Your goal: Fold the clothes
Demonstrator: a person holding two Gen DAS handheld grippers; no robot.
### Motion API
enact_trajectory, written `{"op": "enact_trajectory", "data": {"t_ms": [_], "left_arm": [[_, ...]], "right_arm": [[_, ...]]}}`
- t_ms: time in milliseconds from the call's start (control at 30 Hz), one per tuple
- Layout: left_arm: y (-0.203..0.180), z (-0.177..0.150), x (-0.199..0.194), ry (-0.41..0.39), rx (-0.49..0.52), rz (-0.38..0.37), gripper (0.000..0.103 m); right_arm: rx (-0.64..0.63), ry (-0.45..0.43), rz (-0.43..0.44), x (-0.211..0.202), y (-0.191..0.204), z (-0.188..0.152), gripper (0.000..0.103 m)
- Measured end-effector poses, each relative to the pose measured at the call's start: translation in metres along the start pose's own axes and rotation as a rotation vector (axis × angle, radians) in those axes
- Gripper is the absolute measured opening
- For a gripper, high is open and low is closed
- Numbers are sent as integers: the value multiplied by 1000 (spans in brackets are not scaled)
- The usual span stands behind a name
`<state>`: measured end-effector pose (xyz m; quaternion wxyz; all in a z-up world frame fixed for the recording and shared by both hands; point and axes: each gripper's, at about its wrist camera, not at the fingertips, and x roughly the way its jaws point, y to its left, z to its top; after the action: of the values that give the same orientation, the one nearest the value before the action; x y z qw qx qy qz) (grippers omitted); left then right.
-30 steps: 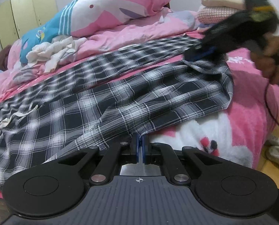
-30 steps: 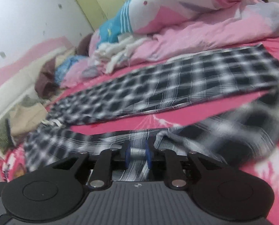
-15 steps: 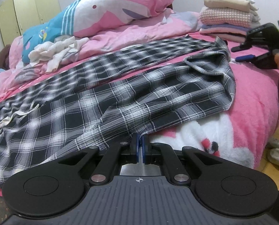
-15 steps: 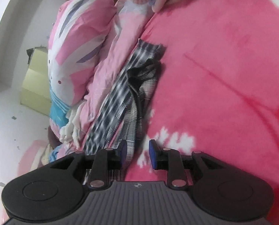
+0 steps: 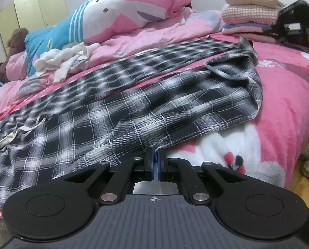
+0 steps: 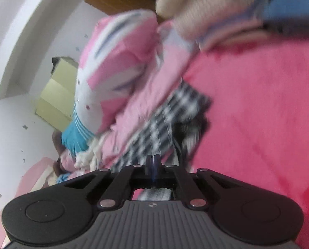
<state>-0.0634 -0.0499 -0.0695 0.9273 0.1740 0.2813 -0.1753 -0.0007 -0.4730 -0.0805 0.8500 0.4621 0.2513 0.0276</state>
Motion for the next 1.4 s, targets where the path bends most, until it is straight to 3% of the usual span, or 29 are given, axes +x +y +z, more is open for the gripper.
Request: {"op": "enact_trajectory", "data": {"t_ms": [133, 233, 267, 333, 367, 400, 667, 967, 1167, 1400], "left_arm": [[-1, 0, 2, -1, 0, 5, 3], [-2, 0, 2, 1, 6, 6, 3], [-2, 0, 2, 2, 6, 7, 3], [-2, -1, 2, 2, 7, 8, 3], [-2, -1, 2, 1, 6, 9, 3], [-2, -1, 2, 0, 6, 9, 3], [1, -2, 2, -8, 21, -2, 3], [1, -3, -1, -20, 83, -26, 3], [1, -2, 2, -13, 101, -27, 3], [0, -2, 2, -12, 111, -18, 3]], "right_arm": [[-25, 15, -13, 3, 2, 4, 6], [-44, 26, -23, 6, 3, 6, 40], [-50, 30, -26, 6, 4, 7, 40], [-76, 31, -20, 12, 5, 2, 32], [-82, 42, -5, 13, 6, 1, 12], [-85, 43, 9, 10, 8, 4, 1], [-214, -72, -13, -57, 27, 51, 2], [-315, 52, -189, -83, 8, 107, 2], [-262, 56, -349, -65, -28, 101, 4], [-129, -89, -205, -124, -38, 68, 9]]}}
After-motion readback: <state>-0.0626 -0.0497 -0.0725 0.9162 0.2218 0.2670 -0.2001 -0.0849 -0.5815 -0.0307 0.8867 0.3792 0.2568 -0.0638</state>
